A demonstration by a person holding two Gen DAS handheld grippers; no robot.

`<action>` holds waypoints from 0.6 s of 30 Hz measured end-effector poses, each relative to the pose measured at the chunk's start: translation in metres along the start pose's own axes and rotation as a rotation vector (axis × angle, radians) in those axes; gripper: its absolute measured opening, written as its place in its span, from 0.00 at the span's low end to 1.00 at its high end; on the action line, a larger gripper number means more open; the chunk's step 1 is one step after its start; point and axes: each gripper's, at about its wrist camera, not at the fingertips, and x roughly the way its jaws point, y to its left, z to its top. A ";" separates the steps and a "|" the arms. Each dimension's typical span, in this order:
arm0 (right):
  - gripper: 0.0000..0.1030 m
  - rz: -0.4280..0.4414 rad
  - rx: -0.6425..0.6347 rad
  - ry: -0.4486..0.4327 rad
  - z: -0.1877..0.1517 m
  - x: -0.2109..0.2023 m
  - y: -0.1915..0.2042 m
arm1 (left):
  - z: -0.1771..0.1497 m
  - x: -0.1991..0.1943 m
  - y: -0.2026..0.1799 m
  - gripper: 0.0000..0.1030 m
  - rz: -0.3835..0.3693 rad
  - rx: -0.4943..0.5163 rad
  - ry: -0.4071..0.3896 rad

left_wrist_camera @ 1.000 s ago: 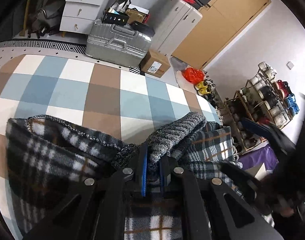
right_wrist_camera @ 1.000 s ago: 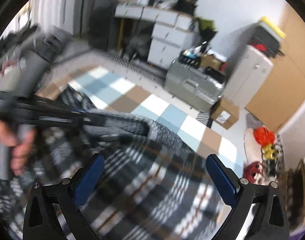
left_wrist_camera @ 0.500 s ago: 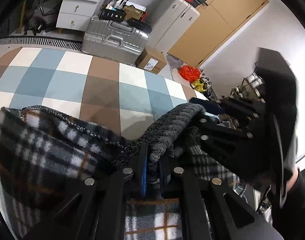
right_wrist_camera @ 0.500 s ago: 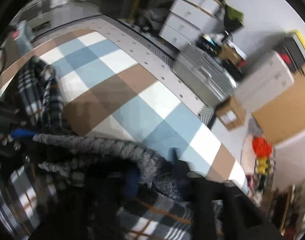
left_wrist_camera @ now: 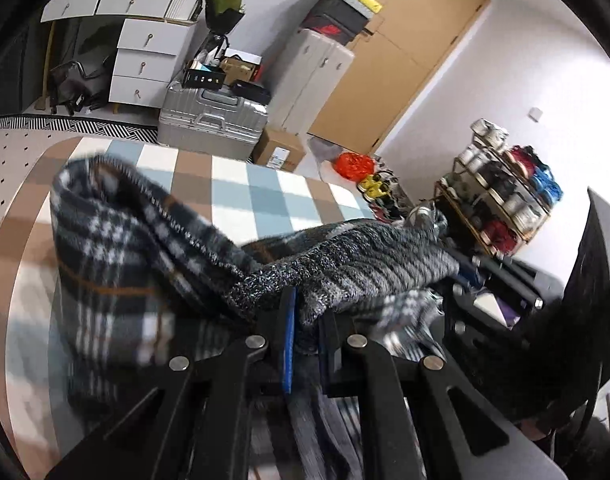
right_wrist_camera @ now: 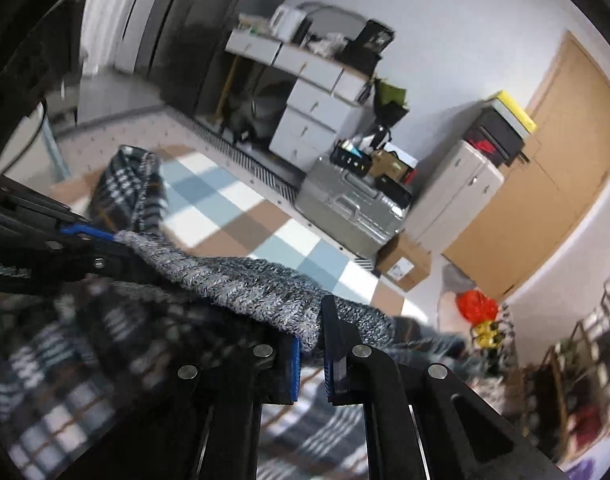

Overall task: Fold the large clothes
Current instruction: 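Grasp the grey knit hem with the right gripper beside the left gripper, then lift the hem with both grippers and fold it over toward the collar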

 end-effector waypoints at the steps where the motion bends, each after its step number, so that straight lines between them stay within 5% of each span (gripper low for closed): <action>1: 0.08 0.006 0.017 -0.010 -0.011 -0.017 0.007 | -0.011 -0.008 -0.001 0.04 -0.011 -0.011 0.004; 8: 0.08 0.063 0.136 -0.004 -0.091 -0.073 0.055 | -0.072 -0.015 0.014 0.04 -0.074 -0.132 0.133; 16: 0.10 0.154 0.336 0.137 -0.142 -0.065 0.080 | -0.107 0.005 0.026 0.04 -0.042 -0.206 0.250; 18: 0.17 0.159 0.344 0.161 -0.149 -0.062 0.085 | -0.115 0.001 0.023 0.05 -0.051 -0.218 0.291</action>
